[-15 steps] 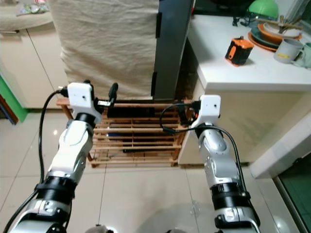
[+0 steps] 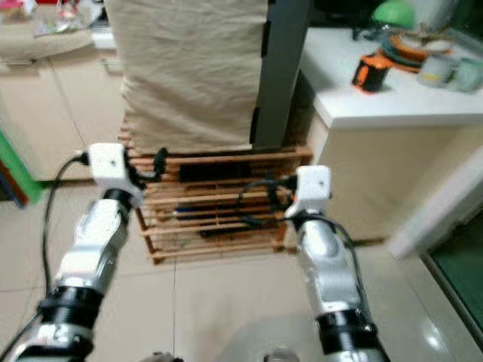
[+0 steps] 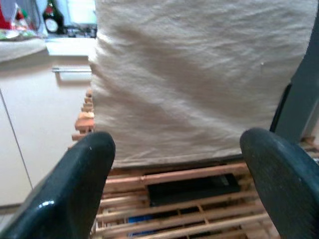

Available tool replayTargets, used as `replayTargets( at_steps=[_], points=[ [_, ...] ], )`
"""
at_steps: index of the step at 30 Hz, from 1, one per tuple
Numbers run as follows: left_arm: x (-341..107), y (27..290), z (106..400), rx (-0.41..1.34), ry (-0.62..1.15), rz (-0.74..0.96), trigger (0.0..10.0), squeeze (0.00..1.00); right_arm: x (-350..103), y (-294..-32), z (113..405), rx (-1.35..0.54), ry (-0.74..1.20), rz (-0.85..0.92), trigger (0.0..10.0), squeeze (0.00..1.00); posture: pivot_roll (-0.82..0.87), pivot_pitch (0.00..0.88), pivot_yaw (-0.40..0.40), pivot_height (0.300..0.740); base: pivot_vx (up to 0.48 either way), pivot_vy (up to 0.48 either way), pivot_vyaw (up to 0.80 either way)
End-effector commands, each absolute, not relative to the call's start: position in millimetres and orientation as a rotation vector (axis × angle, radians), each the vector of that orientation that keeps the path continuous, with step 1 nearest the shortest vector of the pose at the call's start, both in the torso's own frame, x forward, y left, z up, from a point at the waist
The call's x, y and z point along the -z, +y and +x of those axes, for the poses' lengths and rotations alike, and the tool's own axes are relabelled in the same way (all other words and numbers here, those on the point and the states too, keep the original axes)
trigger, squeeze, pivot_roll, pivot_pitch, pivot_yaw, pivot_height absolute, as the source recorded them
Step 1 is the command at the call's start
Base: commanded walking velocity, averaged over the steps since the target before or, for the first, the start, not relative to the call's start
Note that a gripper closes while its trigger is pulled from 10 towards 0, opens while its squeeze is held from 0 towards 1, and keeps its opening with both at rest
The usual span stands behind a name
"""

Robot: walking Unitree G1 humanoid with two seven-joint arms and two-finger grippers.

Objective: Restocking fridge

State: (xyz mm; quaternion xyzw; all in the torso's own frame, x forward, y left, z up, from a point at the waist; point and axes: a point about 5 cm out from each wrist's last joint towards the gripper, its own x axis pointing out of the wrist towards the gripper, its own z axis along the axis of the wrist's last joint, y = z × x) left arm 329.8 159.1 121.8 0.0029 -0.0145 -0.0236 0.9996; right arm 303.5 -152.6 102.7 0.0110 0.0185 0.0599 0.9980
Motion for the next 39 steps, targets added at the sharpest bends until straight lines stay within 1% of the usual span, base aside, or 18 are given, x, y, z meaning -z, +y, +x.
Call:
replayTargets(
  at_steps=[1, 3, 8, 22, 26, 29, 36, 39],
  points=[
    [-124, 144, 332, 0.105, -0.021, 0.025, 10.0, 0.00, -107, -158, 304, -0.099, 0.012, 0.011, 10.0, 0.00, -0.10, 0.000, 0.010, 0.740, 0.000, 0.000, 0.00],
    [-127, 141, 331, 0.117, -0.036, 0.020, 10.0, 0.00, -107, -157, 304, -0.097, 0.010, 0.013, 10.0, 0.00, -0.10, 0.000, 0.014, 0.740, 0.000, 0.000, 0.00],
    [-126, 145, 332, 0.101, -0.031, 0.009, 10.0, 0.00, -107, -150, 302, -0.119, -0.008, 0.010, 10.0, 0.00, -0.10, 0.000, 0.015, 0.740, 0.398, 0.268, 0.00],
    [-123, 153, 332, 0.055, -0.004, -0.002, 10.0, 0.00, -106, -153, 301, -0.104, -0.012, 0.004, 10.0, 0.00, -0.09, 0.000, 0.009, 0.740, 0.398, 0.266, 0.00],
    [-125, 158, 331, 0.024, -0.022, 0.011, 10.0, 0.00, -106, -154, 301, -0.104, -0.015, 0.016, 10.0, 0.00, -0.09, 0.000, 0.009, 0.740, 0.150, 0.424, 0.00],
    [-129, 161, 331, 0.037, -0.045, -0.044, 10.0, 0.00, -107, -157, 300, -0.104, -0.017, 0.036, 10.0, 0.00, -0.09, 0.000, 0.008, 0.740, 0.000, 0.480, -0.69],
    [-132, 160, 332, 0.064, -0.052, -0.066, 10.0, 0.00, -110, -163, 300, -0.092, -0.032, 0.025, 10.0, 0.00, -0.09, 0.000, 0.006, 0.740, 0.000, 0.480, -0.72],
    [-133, 155, 332, 0.085, -0.061, -0.054, 10.0, 0.00, -112, -169, 298, -0.077, -0.053, 0.009, 10.0, 0.00, -0.09, 0.000, 0.006, 0.740, 0.000, 0.480, -0.71]
  ],
)
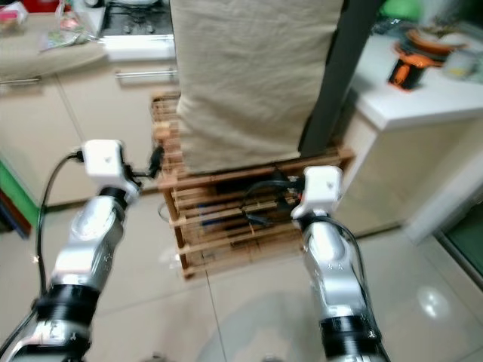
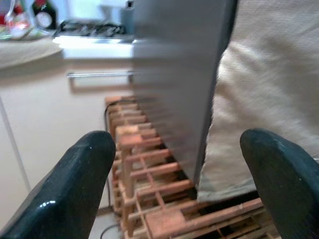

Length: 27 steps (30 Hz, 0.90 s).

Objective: Restocking fridge

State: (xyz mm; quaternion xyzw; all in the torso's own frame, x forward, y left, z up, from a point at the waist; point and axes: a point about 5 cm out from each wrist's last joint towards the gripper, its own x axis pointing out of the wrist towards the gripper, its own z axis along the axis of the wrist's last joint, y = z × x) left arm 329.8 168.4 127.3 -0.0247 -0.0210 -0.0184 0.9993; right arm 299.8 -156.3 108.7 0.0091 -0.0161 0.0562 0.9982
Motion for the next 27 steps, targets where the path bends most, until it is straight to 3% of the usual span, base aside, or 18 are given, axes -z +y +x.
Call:
replayTargets(
  at_steps=[1, 7, 16, 27],
  points=[
    [-134, 152, 331, 0.102, -0.066, -0.052, 10.0, 0.00, -114, -173, 296, -0.067, -0.058, 0.010, 10.0, 0.00, -0.09, 0.000, 0.001, 0.740, 0.000, 0.480, -0.70],
    [-131, 154, 331, 0.089, -0.059, -0.047, 10.0, 0.00, -114, -180, 296, -0.041, -0.058, 0.009, 10.0, 0.00, -0.09, 0.000, -0.003, 0.740, 0.000, 0.480, -0.69],
    [-133, 157, 333, 0.081, -0.063, -0.053, 10.0, 0.00, -129, -158, 308, -0.086, -0.103, 0.051, 10.0, 0.00, -0.07, 0.000, -0.003, 0.740, 0.000, 0.480, -0.69],
    [-138, 152, 332, 0.119, -0.100, -0.069, 10.0, 0.00, -126, -157, 311, -0.096, -0.096, 0.048, 10.0, 0.00, -0.07, 0.000, -0.009, 0.740, 0.000, 0.480, -0.69]
  ],
)
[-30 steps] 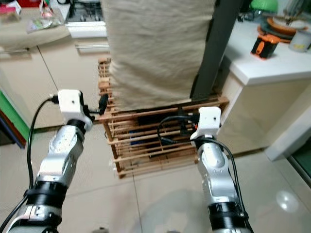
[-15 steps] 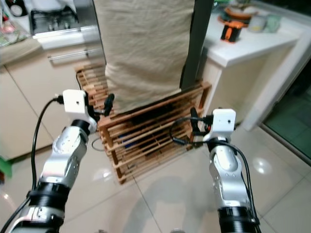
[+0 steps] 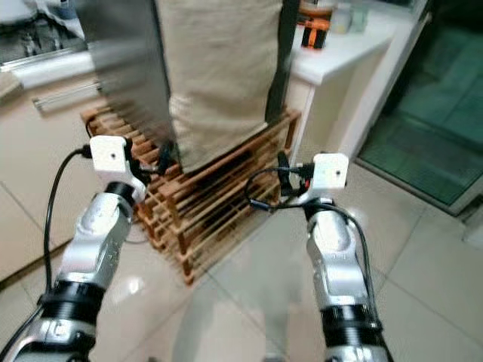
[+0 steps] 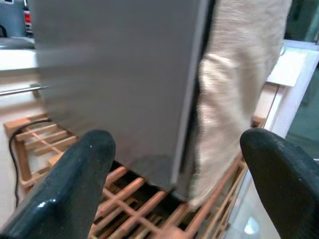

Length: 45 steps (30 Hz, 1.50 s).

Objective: Restocking fridge

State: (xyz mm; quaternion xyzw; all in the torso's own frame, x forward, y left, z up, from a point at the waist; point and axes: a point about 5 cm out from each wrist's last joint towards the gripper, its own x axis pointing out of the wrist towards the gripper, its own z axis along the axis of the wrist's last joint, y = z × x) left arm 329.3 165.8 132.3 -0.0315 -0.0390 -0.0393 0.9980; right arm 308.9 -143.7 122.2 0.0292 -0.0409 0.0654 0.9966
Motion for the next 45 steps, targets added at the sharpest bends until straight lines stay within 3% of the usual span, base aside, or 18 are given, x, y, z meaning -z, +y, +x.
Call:
replayTargets(
  at_steps=[1, 15, 24, 30, 32, 35, 36, 40, 45],
  points=[
    [-138, 150, 333, 0.123, -0.099, -0.067, 10.0, 0.00, -126, -158, 312, -0.094, -0.096, 0.047, 10.0, 0.00, -0.07, 0.000, -0.009, 0.740, 0.000, 0.480, -0.69],
    [-143, 139, 336, 0.192, -0.103, -0.054, 10.0, 0.00, -124, -163, 309, -0.038, -0.110, 0.060, 10.0, 0.00, -0.08, 0.000, 0.011, 0.740, 0.000, 0.480, -0.69],
    [-157, 134, 337, 0.162, -0.162, -0.054, 10.0, 0.00, -140, -173, 310, 0.015, -0.174, 0.005, 10.0, 0.00, -0.09, 0.000, 0.003, 0.740, 0.000, 0.154, 0.00],
    [-158, 168, 315, 0.118, -0.194, -0.030, 10.0, 0.00, -141, -179, 285, 0.016, -0.213, -0.067, 10.0, 0.00, -0.07, 0.007, -0.004, 0.740, 0.000, 0.000, 0.00],
    [-149, 198, 287, 0.052, -0.179, 0.036, 10.0, 0.00, -130, -190, 254, 0.054, -0.186, -0.113, 10.0, 0.00, -0.06, 0.013, -0.016, 0.740, 0.000, 0.000, 0.00],
    [-146, 203, 272, 0.036, -0.150, 0.046, 10.0, 0.00, -130, -197, 240, 0.116, -0.166, -0.142, 10.0, 0.00, -0.05, 0.011, -0.018, 0.740, 0.000, 0.000, 0.00],
    [-151, 202, 266, 0.037, -0.165, -0.009, 10.0, 1.00, -132, -201, 236, 0.149, -0.164, -0.155, 10.0, 1.00, -0.05, 0.008, -0.022, 0.740, 0.000, 0.000, 0.00],
    [-164, 180, 257, 0.192, -0.183, -0.062, 10.0, 1.00, -136, -205, 232, 0.201, -0.150, -0.105, 10.0, 1.00, -0.05, 0.000, -0.023, 0.740, 0.000, 0.000, 0.00],
    [-166, 166, 272, 0.253, -0.181, -0.040, 10.0, 1.00, -131, -203, 241, 0.203, -0.121, -0.039, 10.0, 1.00, -0.05, 0.000, -0.014, 0.740, 0.000, 0.000, 0.00]
  ],
)
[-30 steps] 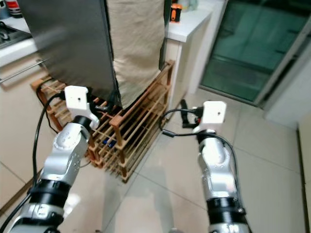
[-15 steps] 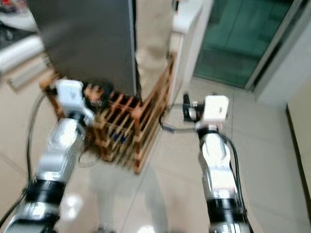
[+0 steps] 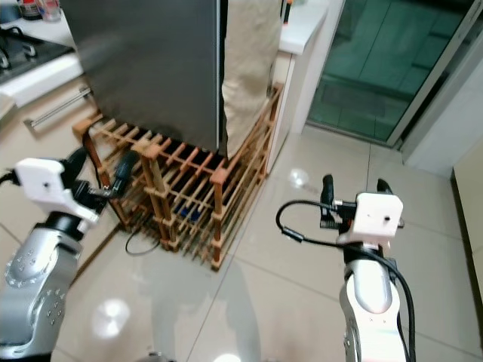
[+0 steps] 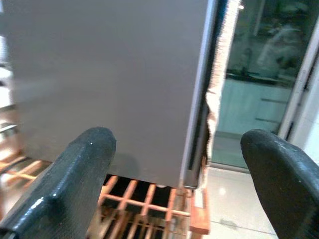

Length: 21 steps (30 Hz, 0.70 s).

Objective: Restocking fridge

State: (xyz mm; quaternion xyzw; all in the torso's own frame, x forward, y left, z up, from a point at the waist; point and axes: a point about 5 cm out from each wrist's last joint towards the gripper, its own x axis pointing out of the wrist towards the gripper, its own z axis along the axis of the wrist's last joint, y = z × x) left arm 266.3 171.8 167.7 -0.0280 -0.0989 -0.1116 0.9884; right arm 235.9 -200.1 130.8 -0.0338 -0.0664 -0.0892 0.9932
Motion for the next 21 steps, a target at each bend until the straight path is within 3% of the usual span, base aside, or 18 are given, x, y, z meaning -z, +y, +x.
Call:
replayTargets(
  at_steps=[1, 7, 8, 9, 10, 11, 12, 13, 18, 21],
  points=[
    [-166, 166, 272, 0.253, -0.181, -0.040, 10.0, 1.00, -131, -203, 241, 0.203, -0.121, -0.039, 10.0, 1.00, -0.05, 0.000, -0.014, 0.740, 0.000, 0.000, 0.00],
    [-172, 157, 274, 0.271, -0.172, -0.038, 10.0, 1.00, -134, -200, 249, 0.209, -0.108, -0.031, 10.0, 1.00, -0.06, 0.000, -0.009, 0.740, 0.000, 0.000, 0.00],
    [-170, 159, 272, 0.259, -0.163, -0.031, 10.0, 0.90, -135, -196, 248, 0.186, -0.106, -0.045, 10.0, 1.00, -0.06, 0.000, -0.009, 0.740, 0.000, 0.000, 0.00],
    [-170, 159, 272, 0.259, -0.163, -0.031, 10.0, 0.90, -135, -196, 248, 0.186, -0.106, -0.045, 10.0, 1.00, -0.06, 0.000, -0.009, 0.740, 0.000, 0.000, 0.00],
    [-164, 164, 267, 0.236, -0.138, -0.009, 10.0, 0.00, -136, -188, 244, 0.119, -0.104, -0.066, 10.0, 1.00, -0.06, 0.000, -0.011, 0.740, 0.000, 0.000, 0.00],
    [-164, 164, 267, 0.236, -0.138, -0.009, 10.0, 0.00, -136, -188, 244, 0.119, -0.104, -0.066, 10.0, 1.00, -0.06, 0.000, -0.011, 0.740, 0.000, 0.000, 0.00],
    [-159, 168, 265, 0.217, -0.118, 0.003, 10.0, 0.00, -135, -186, 241, 0.095, -0.104, -0.070, 10.0, 0.25, -0.06, 0.000, -0.012, 0.740, 0.000, 0.000, 0.00],
    [-156, 170, 264, 0.202, -0.101, 0.012, 10.0, 0.00, -134, -185, 240, 0.086, -0.100, -0.072, 10.0, 0.00, -0.06, 0.000, -0.012, 0.740, 0.000, 0.000, 0.00],
    [-174, 155, 267, 0.244, -0.183, -0.058, 10.0, 0.00, -136, -186, 244, 0.091, -0.106, -0.078, 10.0, 0.00, -0.06, 0.000, -0.021, 0.740, 0.000, 0.000, 0.00],
    [-179, 145, 270, 0.280, -0.205, -0.075, 10.0, 0.00, -138, -183, 248, 0.086, -0.115, -0.077, 10.0, 0.00, -0.06, 0.000, -0.017, 0.740, 0.380, 0.000, 0.00]
  ],
)
